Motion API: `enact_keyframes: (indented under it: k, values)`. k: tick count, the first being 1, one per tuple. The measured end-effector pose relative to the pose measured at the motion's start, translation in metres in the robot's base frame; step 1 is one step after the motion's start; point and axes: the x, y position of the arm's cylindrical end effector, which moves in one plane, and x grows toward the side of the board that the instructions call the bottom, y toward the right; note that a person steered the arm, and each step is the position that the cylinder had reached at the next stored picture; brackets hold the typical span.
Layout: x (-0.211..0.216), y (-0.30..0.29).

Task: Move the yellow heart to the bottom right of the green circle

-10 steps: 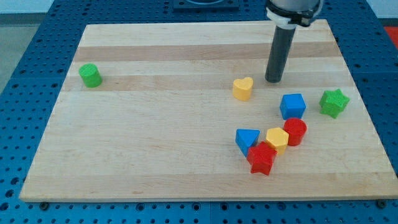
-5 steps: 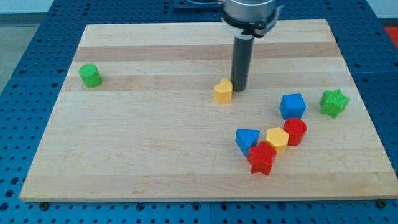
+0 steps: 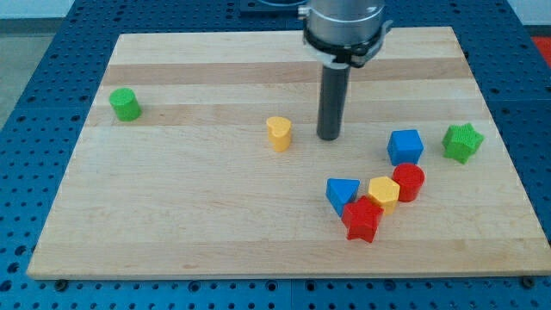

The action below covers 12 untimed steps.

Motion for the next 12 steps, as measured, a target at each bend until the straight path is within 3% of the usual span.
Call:
enact_keyframes:
  k: [6,8,9,12]
  values:
    - [-0.020,-0.174]
    - [-0.022,-0.180]
    - [0.013,-0.179]
    - [0.005,-0.201]
